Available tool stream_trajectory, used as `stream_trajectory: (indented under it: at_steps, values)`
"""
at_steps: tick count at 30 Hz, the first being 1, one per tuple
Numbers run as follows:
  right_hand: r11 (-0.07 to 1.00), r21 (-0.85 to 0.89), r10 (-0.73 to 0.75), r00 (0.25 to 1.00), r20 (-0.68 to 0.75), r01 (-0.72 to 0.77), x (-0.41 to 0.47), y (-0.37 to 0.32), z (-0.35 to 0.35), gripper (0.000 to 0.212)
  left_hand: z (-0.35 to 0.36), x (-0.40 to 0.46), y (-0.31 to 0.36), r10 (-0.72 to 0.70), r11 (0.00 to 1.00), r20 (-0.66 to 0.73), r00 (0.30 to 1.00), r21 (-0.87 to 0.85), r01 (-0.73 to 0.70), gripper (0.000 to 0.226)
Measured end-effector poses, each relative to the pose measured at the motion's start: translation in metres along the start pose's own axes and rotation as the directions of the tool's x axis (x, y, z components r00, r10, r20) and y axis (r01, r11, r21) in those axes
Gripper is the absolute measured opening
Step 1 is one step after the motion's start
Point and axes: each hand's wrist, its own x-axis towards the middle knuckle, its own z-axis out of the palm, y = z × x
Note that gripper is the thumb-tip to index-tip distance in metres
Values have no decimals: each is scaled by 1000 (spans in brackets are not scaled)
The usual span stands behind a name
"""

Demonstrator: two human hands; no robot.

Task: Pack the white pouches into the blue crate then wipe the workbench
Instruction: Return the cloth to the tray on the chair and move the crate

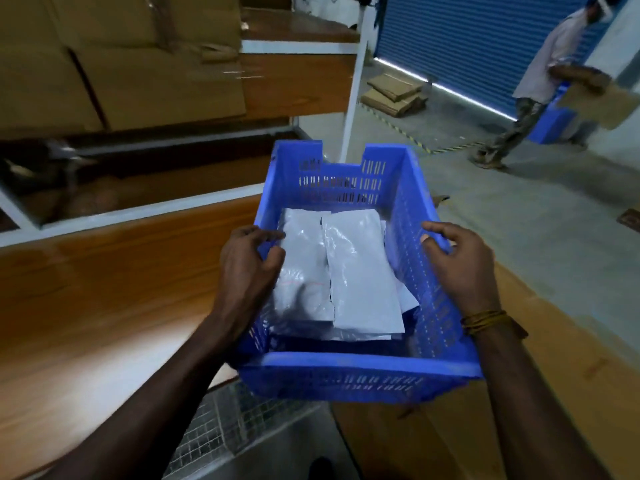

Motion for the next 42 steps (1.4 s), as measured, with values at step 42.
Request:
stream_trajectory:
  at_steps: [42]
  values:
    - [959, -185, -123, 900, 418, 217, 188, 24, 160, 37, 100, 109, 12, -376, 879, -171, 911, 246, 409, 49]
